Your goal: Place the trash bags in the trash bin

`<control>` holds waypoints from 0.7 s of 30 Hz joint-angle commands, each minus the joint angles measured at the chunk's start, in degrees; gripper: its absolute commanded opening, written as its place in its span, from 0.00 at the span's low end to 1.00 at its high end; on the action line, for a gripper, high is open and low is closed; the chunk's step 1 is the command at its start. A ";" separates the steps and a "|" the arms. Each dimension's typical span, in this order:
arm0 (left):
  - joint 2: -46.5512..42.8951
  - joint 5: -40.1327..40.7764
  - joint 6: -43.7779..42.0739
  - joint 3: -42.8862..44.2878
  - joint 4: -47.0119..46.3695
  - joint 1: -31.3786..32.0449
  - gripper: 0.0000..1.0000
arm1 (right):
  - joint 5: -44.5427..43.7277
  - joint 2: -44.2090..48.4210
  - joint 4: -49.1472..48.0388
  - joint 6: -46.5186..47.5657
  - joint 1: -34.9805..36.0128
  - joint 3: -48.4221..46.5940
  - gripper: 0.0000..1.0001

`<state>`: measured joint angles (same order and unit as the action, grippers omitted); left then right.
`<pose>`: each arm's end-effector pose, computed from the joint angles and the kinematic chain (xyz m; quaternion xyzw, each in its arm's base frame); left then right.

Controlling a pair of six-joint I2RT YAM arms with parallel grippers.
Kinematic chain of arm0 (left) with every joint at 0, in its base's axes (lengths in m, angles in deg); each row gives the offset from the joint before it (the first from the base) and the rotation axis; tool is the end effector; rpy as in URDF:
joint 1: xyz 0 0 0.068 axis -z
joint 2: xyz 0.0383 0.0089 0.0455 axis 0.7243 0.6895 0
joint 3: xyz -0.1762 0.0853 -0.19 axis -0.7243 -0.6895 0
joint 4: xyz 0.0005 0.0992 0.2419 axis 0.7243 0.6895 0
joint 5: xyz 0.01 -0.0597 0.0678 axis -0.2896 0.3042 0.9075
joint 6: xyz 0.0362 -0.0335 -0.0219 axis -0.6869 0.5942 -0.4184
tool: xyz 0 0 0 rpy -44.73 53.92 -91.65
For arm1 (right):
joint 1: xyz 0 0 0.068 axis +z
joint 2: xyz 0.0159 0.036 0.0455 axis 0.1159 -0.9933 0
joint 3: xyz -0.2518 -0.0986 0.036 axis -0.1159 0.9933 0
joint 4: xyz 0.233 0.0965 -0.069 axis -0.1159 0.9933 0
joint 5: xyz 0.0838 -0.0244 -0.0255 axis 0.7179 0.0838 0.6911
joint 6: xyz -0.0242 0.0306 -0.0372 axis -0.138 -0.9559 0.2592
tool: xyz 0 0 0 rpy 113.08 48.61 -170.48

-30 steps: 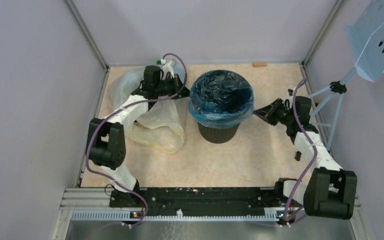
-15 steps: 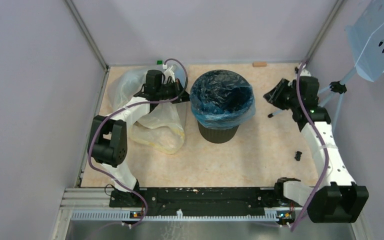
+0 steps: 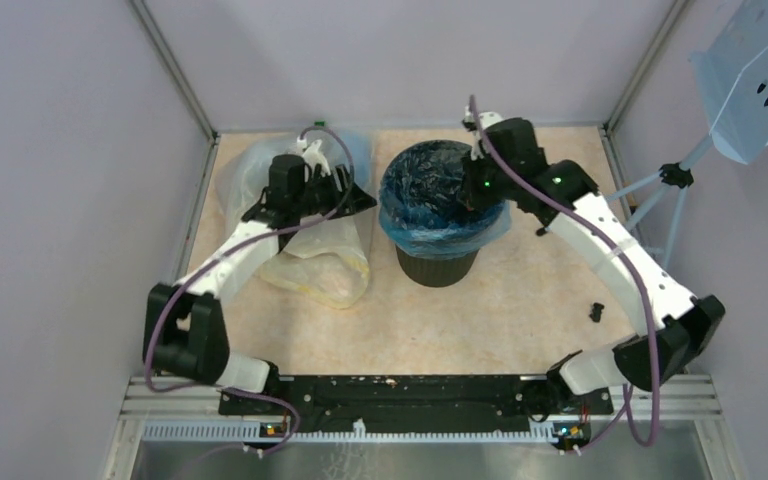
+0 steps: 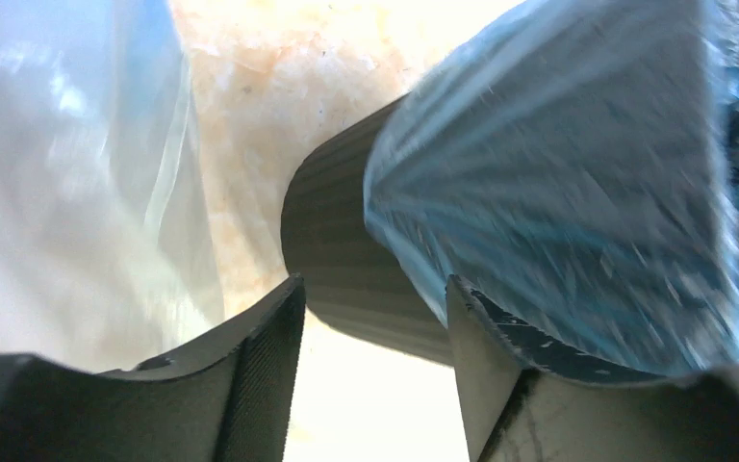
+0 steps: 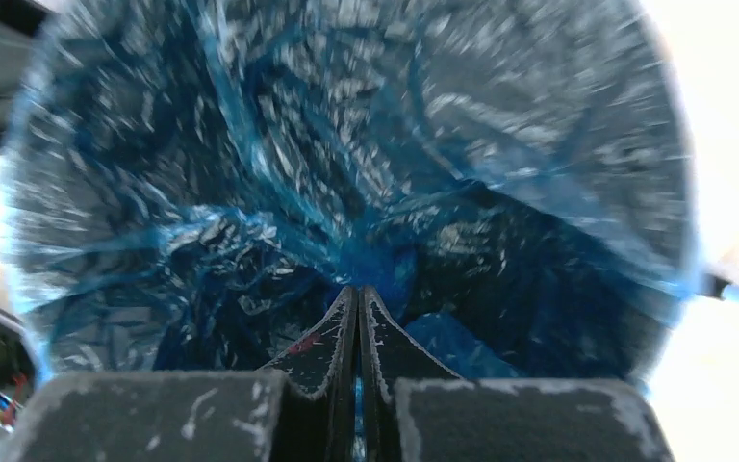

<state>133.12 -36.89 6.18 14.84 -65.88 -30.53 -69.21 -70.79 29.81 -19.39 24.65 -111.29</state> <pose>0.3274 -0.1128 0.2772 0.0328 0.8339 -0.4135 0.3639 0.2446 0.1487 0.4136 -0.1321 0.8795 0.1749 0.4224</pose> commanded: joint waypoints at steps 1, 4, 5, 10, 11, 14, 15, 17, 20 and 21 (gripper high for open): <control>-15.06 6.95 3.22 -9.30 1.08 -0.23 0.67 | -3.05 -4.14 6.08 2.77 3.47 -2.97 0.00; -23.99 5.35 5.52 -15.76 0.24 -0.17 0.74 | -2.65 -6.12 5.05 3.09 4.50 -3.01 0.00; -26.49 3.36 7.34 -17.99 -1.23 -0.04 0.74 | -2.40 -6.75 4.76 3.26 4.70 -3.12 0.00; -36.32 -3.17 26.25 -31.36 -18.17 2.86 0.75 | -2.00 -8.94 3.33 3.67 4.99 -3.59 0.00; -37.85 -2.37 29.80 -33.29 -21.06 4.15 0.75 | -1.94 -9.15 2.96 3.58 4.93 -3.51 0.00; -40.20 2.69 36.30 -36.65 -27.23 9.39 0.76 | -1.25 -9.73 2.02 3.39 4.94 -3.33 0.00; -40.39 4.99 37.38 -36.66 -27.38 11.42 0.76 | -1.05 -10.01 1.79 3.40 4.94 -3.39 0.00; -39.86 9.64 39.49 -36.35 -28.09 15.22 0.76 | -1.24 -11.05 1.98 3.58 4.92 -3.84 0.00; -38.35 14.58 42.70 -37.34 -32.51 18.72 0.76 | -1.49 -12.41 2.47 4.06 5.06 -4.67 0.00; -38.01 15.86 43.34 -37.83 -34.13 19.54 0.75 | -1.44 -12.67 2.43 4.15 5.05 -4.72 0.00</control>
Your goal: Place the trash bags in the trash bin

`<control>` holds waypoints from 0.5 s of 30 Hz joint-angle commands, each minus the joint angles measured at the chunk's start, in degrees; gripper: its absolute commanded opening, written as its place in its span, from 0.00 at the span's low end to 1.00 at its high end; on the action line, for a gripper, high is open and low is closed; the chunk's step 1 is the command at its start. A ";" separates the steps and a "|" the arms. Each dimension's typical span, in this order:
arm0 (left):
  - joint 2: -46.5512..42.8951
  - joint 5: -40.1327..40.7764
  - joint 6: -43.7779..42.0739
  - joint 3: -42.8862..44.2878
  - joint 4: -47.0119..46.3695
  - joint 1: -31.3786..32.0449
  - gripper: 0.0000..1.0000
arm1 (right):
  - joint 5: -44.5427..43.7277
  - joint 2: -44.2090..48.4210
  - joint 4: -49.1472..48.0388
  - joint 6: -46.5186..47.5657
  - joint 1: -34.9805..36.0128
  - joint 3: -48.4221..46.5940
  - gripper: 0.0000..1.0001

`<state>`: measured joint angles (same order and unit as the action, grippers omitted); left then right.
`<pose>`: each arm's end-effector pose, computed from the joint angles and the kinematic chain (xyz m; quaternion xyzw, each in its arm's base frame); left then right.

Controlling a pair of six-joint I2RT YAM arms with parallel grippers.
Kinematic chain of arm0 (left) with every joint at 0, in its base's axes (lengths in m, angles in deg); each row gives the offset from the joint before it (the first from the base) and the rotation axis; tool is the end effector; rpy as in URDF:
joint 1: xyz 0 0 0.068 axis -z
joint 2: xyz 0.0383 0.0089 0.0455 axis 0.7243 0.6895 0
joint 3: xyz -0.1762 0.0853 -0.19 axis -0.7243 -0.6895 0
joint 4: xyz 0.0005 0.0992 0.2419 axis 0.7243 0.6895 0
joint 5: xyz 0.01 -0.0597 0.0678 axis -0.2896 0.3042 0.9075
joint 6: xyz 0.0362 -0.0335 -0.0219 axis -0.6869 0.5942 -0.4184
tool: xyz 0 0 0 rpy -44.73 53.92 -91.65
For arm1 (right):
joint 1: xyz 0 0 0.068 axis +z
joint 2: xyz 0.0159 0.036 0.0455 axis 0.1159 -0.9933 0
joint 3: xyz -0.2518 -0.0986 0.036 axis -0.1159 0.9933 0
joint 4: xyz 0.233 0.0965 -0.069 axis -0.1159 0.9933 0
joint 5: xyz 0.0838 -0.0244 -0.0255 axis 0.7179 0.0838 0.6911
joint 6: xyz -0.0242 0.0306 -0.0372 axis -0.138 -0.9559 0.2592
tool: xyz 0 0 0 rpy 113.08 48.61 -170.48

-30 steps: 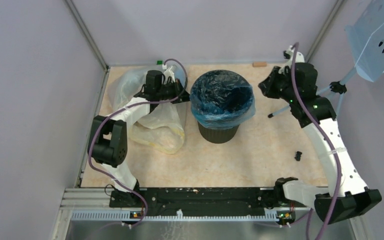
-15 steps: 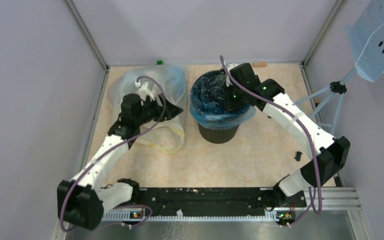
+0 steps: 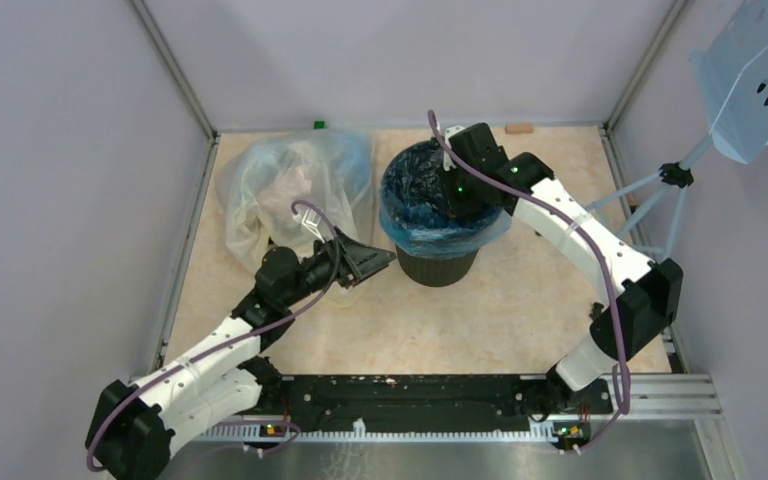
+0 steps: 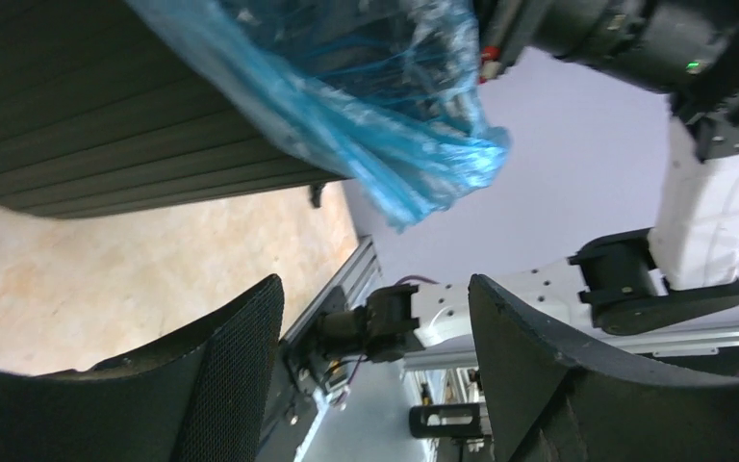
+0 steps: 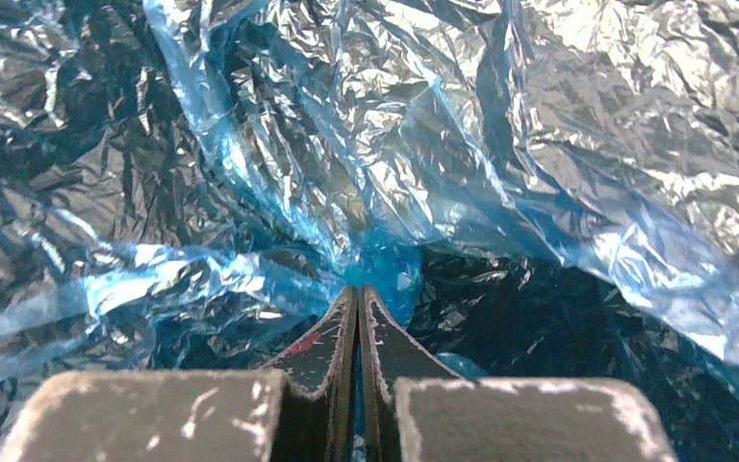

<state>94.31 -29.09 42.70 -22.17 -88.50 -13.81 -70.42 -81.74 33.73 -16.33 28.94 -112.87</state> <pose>0.1598 -0.1195 0.2608 -0.0765 0.7206 -0.6126 0.3156 0.2716 0.1934 0.3613 -0.1947 0.9158 0.1283 0.3271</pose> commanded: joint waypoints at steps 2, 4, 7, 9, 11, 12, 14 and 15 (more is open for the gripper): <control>1.25 11.13 7.28 -1.59 -13.72 4.43 0.76 | -0.21 -2.10 -1.58 1.28 0.88 -3.00 0.00; 1.97 12.75 7.58 -1.92 -15.73 5.27 0.75 | -0.16 -2.41 -1.81 1.45 1.00 -2.83 0.00; 4.20 13.00 7.71 -1.48 -18.47 5.76 0.67 | -0.07 -3.00 -2.32 1.56 1.06 -2.40 0.00; 5.77 13.17 7.50 -1.31 -20.32 6.13 0.60 | 0.16 -3.50 -2.50 1.64 1.05 -2.32 0.00; 7.03 13.42 7.40 -1.21 -21.31 6.27 0.56 | 0.34 -3.85 -2.70 1.64 1.06 -2.28 0.00; 7.71 13.44 7.32 -1.25 -21.90 6.25 0.53 | 0.54 -3.96 -2.89 1.64 1.09 -2.20 0.00; 8.83 13.66 7.25 -1.31 -22.75 6.37 0.51 | 0.85 -4.17 -3.20 1.64 1.04 -2.18 0.00; 9.33 13.69 7.22 -1.24 -23.20 6.37 0.49 | 0.96 -4.36 -3.33 1.72 1.07 -2.18 0.00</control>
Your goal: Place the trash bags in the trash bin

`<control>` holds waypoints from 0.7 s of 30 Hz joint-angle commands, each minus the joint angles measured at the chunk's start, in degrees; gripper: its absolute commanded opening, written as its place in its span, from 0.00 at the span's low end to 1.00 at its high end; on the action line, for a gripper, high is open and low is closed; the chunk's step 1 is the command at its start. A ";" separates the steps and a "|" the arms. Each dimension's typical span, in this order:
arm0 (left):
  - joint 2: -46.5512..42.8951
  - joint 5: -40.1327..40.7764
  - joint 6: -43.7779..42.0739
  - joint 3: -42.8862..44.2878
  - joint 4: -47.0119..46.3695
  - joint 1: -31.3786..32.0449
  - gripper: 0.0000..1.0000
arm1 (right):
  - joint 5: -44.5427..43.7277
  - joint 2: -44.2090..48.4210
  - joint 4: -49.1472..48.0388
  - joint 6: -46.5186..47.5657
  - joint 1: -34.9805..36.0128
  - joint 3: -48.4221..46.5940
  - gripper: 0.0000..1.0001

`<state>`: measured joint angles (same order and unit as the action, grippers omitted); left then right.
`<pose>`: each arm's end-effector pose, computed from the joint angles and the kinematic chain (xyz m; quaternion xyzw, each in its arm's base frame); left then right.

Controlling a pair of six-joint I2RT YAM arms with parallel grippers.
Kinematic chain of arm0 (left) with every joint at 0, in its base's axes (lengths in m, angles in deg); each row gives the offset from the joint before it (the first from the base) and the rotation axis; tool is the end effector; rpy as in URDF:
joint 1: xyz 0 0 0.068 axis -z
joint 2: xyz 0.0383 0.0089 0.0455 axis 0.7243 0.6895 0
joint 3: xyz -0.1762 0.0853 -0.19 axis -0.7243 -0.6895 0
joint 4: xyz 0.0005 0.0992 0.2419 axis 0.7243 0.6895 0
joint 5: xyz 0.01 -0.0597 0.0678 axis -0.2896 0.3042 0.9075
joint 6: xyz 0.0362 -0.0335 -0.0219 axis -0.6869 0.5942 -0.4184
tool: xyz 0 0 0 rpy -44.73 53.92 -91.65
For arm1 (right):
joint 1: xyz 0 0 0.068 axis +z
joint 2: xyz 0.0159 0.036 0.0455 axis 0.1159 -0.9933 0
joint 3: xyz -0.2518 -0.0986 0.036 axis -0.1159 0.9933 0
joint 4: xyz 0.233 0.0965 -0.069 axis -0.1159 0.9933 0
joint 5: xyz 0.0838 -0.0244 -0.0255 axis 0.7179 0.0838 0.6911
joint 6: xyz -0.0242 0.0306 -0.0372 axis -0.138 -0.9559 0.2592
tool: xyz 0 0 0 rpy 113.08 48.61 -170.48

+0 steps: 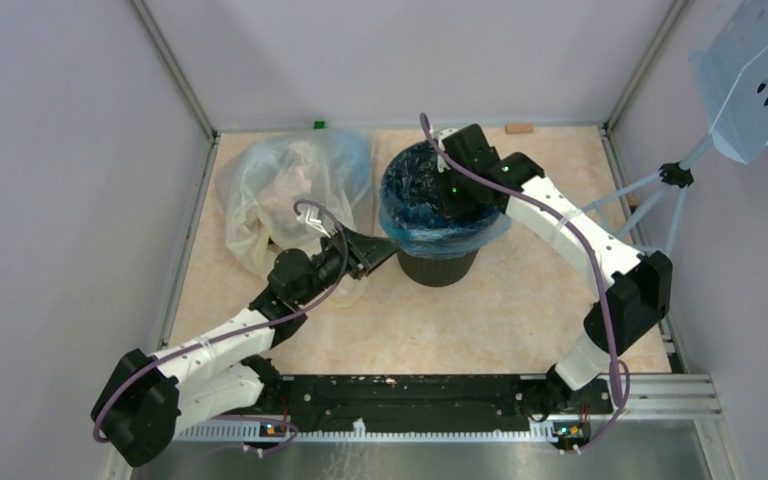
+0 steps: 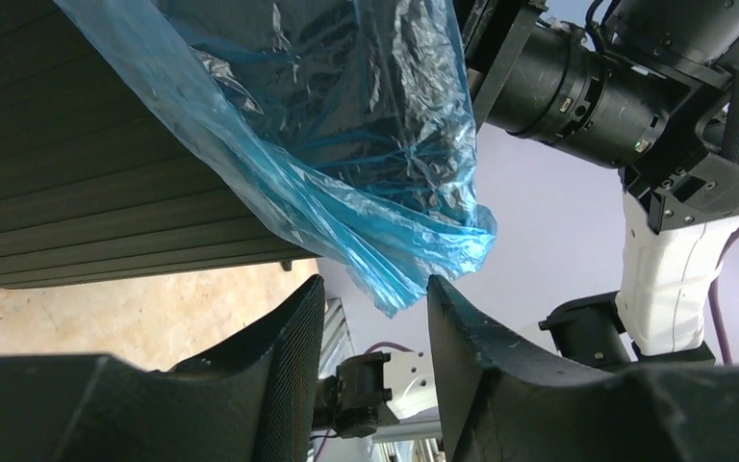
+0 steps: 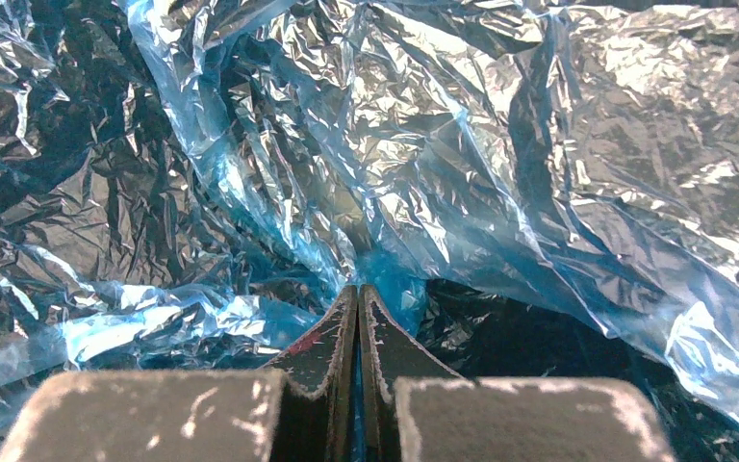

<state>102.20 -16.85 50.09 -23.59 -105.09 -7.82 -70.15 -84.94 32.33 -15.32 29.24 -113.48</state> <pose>0.1670 -0.1427 0.2571 -0.1396 0.6673 -0.6475 0.3407 0.2832 0.2042 0.3485 -0.2069 0.9168 0.1245 0.3181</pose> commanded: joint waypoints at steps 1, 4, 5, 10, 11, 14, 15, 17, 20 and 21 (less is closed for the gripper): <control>1.89 1.50 -0.17 0.20 -7.09 0.34 0.47 | 0.83 -1.36 -2.02 0.79 0.83 -1.62 0.00; 3.48 1.60 -0.88 0.56 -8.47 0.36 0.45 | 0.91 -2.07 -2.01 1.13 0.92 -1.66 0.00; 4.24 1.27 -1.95 1.11 -8.31 0.35 0.44 | 0.95 -2.40 -2.08 1.30 0.99 -1.57 0.00; 8.25 -0.23 -5.10 2.91 -9.00 0.35 0.34 | 0.83 -4.31 -3.00 1.78 1.09 0.33 0.00; 8.70 -0.30 -5.13 2.68 -9.34 0.35 0.26 | 0.64 -4.79 -3.11 1.78 1.10 0.69 0.00; 9.24 -0.32 -5.49 1.35 -9.76 0.36 0.13 | 0.36 -7.04 -3.16 1.72 1.10 1.06 0.00; 9.31 -0.24 -5.94 1.20 -9.07 0.35 0.10 | 0.46 -7.86 -2.87 1.76 1.05 1.00 0.00; 9.37 -0.24 -7.00 0.90 -7.26 0.35 0.06 | 0.89 -9.55 -2.09 1.74 1.08 0.77 0.00; 9.55 -0.29 -7.58 -0.50 -7.07 0.39 0.00 | 0.82 -10.72 -2.51 1.20 1.03 1.78 0.00; 9.60 -0.19 -7.73 -0.97 -7.07 0.35 0.00 | 0.83 -10.96 -2.82 1.05 1.09 2.11 0.00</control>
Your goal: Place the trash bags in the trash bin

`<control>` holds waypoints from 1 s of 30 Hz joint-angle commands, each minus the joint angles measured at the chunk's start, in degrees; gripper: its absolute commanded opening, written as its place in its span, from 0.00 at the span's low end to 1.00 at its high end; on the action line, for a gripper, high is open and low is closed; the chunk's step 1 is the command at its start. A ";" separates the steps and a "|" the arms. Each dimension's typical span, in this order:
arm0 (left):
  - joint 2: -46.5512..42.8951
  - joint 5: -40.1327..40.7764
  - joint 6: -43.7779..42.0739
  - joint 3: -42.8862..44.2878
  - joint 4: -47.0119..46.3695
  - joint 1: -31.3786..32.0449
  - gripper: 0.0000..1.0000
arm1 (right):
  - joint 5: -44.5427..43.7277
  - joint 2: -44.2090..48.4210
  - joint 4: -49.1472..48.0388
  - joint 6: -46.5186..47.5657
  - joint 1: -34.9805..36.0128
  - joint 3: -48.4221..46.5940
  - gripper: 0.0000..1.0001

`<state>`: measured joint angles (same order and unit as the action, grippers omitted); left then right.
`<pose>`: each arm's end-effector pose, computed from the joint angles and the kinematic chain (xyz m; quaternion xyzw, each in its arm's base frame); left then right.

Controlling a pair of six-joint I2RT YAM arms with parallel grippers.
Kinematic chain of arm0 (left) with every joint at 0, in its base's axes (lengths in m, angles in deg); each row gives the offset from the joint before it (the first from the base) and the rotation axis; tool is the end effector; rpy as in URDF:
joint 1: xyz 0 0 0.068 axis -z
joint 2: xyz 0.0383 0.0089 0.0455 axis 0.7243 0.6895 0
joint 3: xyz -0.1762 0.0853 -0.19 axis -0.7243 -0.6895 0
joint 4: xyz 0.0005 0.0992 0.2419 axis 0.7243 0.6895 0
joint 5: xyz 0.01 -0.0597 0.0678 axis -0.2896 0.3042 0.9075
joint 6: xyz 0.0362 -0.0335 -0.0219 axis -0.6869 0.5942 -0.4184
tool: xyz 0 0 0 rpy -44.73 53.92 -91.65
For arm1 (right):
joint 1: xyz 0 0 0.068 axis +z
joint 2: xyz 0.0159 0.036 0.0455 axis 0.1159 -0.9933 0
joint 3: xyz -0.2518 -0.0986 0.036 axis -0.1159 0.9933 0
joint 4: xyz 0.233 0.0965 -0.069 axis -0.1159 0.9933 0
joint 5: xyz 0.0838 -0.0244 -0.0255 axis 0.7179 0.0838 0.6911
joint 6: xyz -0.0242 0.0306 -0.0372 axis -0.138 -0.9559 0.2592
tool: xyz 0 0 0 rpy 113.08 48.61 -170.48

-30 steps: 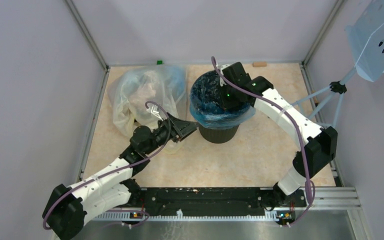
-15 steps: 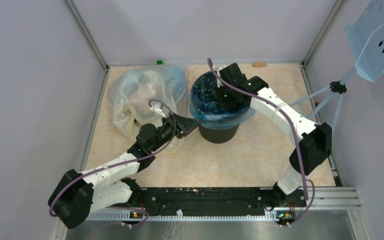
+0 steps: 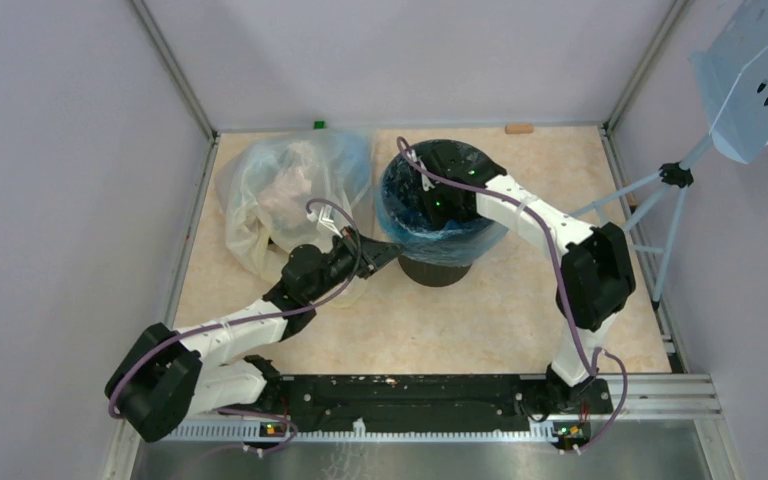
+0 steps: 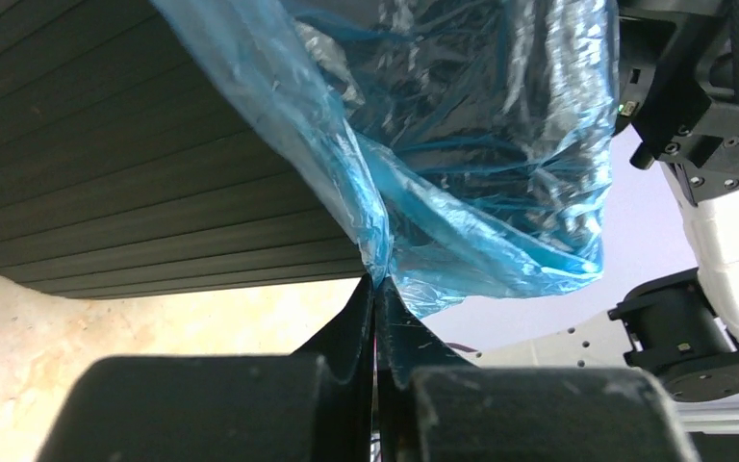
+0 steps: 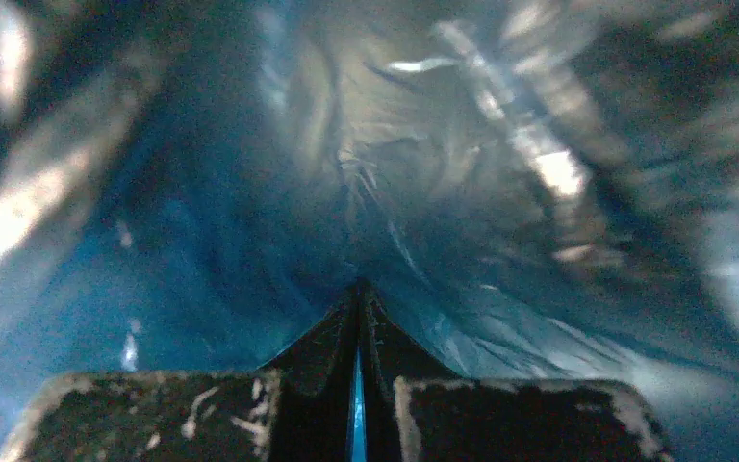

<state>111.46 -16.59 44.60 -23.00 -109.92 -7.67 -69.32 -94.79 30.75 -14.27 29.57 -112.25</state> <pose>0.1841 -0.1569 0.2357 -0.1168 0.6956 -0.6128 0.3563 0.3109 0.2276 0.2836 -0.2265 0.9380 0.0983 0.2433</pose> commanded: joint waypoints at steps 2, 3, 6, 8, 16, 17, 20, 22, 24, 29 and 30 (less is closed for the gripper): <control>0.80 -0.50 -2.49 -2.46 -2.31 0.19 0.00 | 0.01 -1.78 -1.57 -0.26 0.76 1.27 0.00; 1.21 -0.72 -2.69 -2.84 -2.48 0.24 0.00 | -0.02 -2.17 -1.58 -0.36 0.75 1.44 0.00; 2.71 -1.89 -3.36 -3.65 -3.09 0.27 0.00 | -0.58 -2.93 -2.11 -0.77 0.76 2.19 0.00; 3.75 -2.20 -3.38 -4.57 -3.89 0.24 0.00 | -0.71 -3.06 -2.82 -1.02 0.73 3.27 0.00; 6.40 -3.49 -3.22 -6.76 -7.28 0.21 0.00 | -0.01 -3.74 -5.12 -1.46 0.64 5.93 0.00; 6.57 -3.57 -3.33 -6.71 -7.31 0.20 0.00 | 0.05 -3.75 -5.39 -1.46 0.68 6.20 0.00; 7.12 -3.73 -3.49 -6.61 -7.63 0.19 0.00 | 0.06 -4.06 -5.96 -1.46 0.67 6.98 0.00; 7.30 -3.86 -3.51 -6.65 -7.82 0.19 0.00 | -0.09 -4.20 -6.64 -1.47 0.68 7.63 0.00; 7.50 -4.04 -3.59 -6.63 -7.96 0.19 0.00 | -0.04 -4.64 -7.16 -1.46 0.61 8.08 0.00; 7.77 -4.37 -3.73 -6.22 -8.30 0.20 0.00 | 0.15 -6.18 -8.46 -1.64 0.59 9.25 0.00; 7.71 -4.36 -3.69 -6.12 -8.24 0.19 0.00 | 0.14 -6.52 -8.65 -1.64 0.58 9.51 0.00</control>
<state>118.70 -20.08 42.26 -29.33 -114.42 -7.67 -69.24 -99.65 24.33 -15.47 29.59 -103.64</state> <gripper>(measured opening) 0.004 0.004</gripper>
